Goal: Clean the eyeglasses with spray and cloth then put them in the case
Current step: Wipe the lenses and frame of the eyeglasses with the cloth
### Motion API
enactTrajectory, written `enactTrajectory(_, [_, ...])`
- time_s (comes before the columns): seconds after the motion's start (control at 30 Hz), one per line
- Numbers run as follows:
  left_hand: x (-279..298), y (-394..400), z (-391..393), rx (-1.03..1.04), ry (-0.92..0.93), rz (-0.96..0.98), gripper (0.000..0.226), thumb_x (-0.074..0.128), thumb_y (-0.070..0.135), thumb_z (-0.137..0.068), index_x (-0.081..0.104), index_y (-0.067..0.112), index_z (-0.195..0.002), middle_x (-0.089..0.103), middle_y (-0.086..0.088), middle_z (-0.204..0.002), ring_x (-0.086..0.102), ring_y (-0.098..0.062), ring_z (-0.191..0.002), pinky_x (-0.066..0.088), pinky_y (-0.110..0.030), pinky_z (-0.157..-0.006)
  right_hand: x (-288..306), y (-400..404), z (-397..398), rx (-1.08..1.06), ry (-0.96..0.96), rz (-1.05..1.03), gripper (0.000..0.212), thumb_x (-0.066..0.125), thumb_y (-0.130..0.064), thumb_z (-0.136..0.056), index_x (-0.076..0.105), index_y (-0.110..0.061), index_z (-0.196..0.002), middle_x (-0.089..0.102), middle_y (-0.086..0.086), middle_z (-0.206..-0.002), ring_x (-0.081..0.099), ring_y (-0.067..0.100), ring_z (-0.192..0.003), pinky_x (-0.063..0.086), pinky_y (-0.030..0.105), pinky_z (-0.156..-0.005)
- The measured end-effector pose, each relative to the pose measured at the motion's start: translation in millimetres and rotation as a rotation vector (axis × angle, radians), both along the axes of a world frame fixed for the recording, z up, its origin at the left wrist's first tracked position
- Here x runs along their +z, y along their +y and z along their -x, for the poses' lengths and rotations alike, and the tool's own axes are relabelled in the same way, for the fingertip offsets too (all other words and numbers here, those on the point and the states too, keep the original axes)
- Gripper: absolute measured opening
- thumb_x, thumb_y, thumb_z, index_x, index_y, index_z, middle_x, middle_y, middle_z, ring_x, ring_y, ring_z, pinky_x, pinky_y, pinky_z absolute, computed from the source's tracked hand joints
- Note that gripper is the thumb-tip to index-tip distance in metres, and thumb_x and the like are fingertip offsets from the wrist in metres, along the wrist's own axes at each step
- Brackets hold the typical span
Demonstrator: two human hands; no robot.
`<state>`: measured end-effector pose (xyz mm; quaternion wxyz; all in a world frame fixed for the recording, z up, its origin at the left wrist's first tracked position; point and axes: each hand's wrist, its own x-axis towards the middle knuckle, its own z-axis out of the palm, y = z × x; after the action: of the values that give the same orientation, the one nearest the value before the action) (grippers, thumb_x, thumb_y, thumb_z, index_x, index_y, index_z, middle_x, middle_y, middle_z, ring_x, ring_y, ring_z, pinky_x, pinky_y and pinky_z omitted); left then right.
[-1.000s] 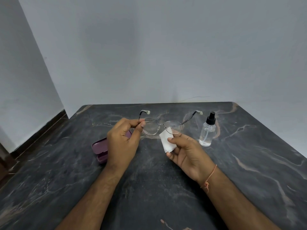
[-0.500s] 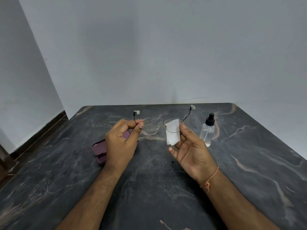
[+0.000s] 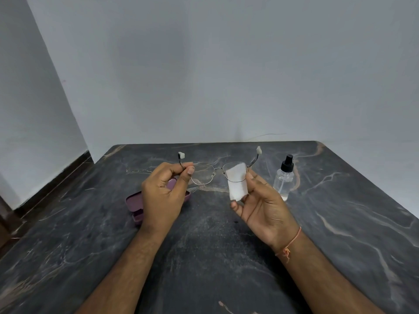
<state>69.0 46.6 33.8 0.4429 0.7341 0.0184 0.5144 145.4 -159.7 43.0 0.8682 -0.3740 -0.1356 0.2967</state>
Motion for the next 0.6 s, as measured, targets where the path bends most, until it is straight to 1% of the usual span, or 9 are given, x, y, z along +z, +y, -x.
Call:
enactTrajectory(0.1, [-0.8, -1.1, -0.2, -0.009, 0.004, -0.009, 0.005, 0.076, 0.022, -0.099, 0.08, 0.019, -0.099, 0.08, 0.003, -0.1, 0.078, -0.013, -0.099, 0.064, -0.035, -0.087, -1.5, -1.1, -1.8, 0.045, -0.02, -0.04, 0.03, 0.067, -0.022, -0.097, 0.075, -0.023, -0.126, 0.076, 0.003, -0.127, 0.074, 0.017, -0.097, 0.057, 0.034, -0.07])
enactTrajectory(0.13, [-1.3, -1.5, -0.1, -0.015, 0.006, -0.015, 0.004, 0.077, 0.02, -0.098, 0.08, 0.018, -0.099, 0.08, 0.003, -0.101, 0.078, -0.013, -0.1, 0.064, -0.034, -0.088, -1.4, -1.5, -1.8, 0.076, -0.033, -0.054, 0.034, 0.068, -0.025, -0.096, 0.073, -0.023, -0.13, 0.074, 0.003, -0.132, 0.074, 0.017, -0.104, 0.056, 0.036, -0.073])
enactTrajectory(0.2, [-1.6, -2.3, -0.4, -0.023, 0.007, -0.039, 0.004, 0.077, 0.018, -0.098, 0.08, 0.016, -0.101, 0.08, 0.004, -0.101, 0.078, -0.012, -0.101, 0.063, -0.03, -0.089, -0.7, -2.3, -1.9, 0.145, -0.059, -0.065, 0.039, 0.073, -0.032, -0.092, 0.072, -0.021, -0.129, 0.07, 0.003, -0.14, 0.071, 0.019, -0.113, 0.056, 0.039, -0.078])
enactTrajectory(0.27, [-1.2, -3.2, -0.3, -0.021, 0.0, -0.063, 0.006, 0.076, 0.018, -0.098, 0.08, 0.014, -0.102, 0.08, 0.005, -0.102, 0.078, -0.011, -0.1, 0.062, -0.027, -0.088, -0.3, -3.0, -1.8, 0.202, -0.076, -0.063, 0.054, 0.08, -0.039, -0.088, 0.064, -0.016, -0.135, 0.063, 0.006, -0.151, 0.068, 0.022, -0.119, 0.056, 0.042, -0.081])
enactTrajectory(0.33, [-1.2, -2.9, -0.1, -0.016, -0.005, -0.067, 0.006, 0.076, 0.019, -0.099, 0.08, 0.015, -0.102, 0.08, 0.005, -0.101, 0.078, -0.011, -0.1, 0.062, -0.029, -0.088, -0.7, -3.3, -2.1, 0.235, -0.077, -0.057, 0.069, 0.084, -0.042, -0.085, 0.056, -0.016, -0.142, 0.059, 0.008, -0.154, 0.068, 0.024, -0.121, 0.056, 0.042, -0.082])
enactTrajectory(0.37, [-1.3, -2.2, -0.2, -0.013, -0.006, -0.062, 0.005, 0.076, 0.019, -0.099, 0.08, 0.016, -0.101, 0.08, 0.005, -0.101, 0.078, -0.012, -0.1, 0.063, -0.031, -0.088, -1.1, -3.1, -2.2, 0.239, -0.073, -0.055, 0.068, 0.086, -0.043, -0.084, 0.059, -0.015, -0.139, 0.062, 0.009, -0.151, 0.069, 0.024, -0.119, 0.056, 0.042, -0.081])
enactTrajectory(0.43, [-1.4, -1.1, -0.3, -0.005, -0.011, -0.053, 0.003, 0.077, 0.017, -0.098, 0.079, 0.018, -0.1, 0.08, 0.005, -0.101, 0.078, -0.013, -0.1, 0.063, -0.034, -0.087, -1.1, -2.5, -1.3, 0.216, -0.062, -0.041, 0.055, 0.087, -0.042, -0.082, 0.07, -0.016, -0.127, 0.069, 0.008, -0.141, 0.073, 0.023, -0.11, 0.057, 0.041, -0.077])
enactTrajectory(0.53, [-1.1, -1.5, -0.4, 0.001, -0.02, -0.052, 0.004, 0.077, 0.016, -0.098, 0.079, 0.019, -0.1, 0.08, 0.005, -0.1, 0.078, -0.013, -0.098, 0.064, -0.036, -0.086, 0.5, -1.1, 1.5, 0.131, -0.031, 0.01, 0.027, 0.076, -0.037, -0.089, 0.079, -0.019, -0.109, 0.076, 0.007, -0.125, 0.074, 0.02, -0.098, 0.06, 0.037, -0.07])
enactTrajectory(0.6, [-1.4, -1.6, 0.1, 0.006, -0.018, -0.058, 0.003, 0.077, 0.017, -0.098, 0.079, 0.02, -0.101, 0.079, 0.006, -0.1, 0.078, -0.012, -0.097, 0.065, -0.037, -0.085, 1.9, 0.1, 1.8, 0.064, -0.002, 0.054, 0.019, 0.07, -0.033, -0.094, 0.08, -0.02, -0.104, 0.078, 0.007, -0.117, 0.074, 0.019, -0.093, 0.059, 0.034, -0.067])
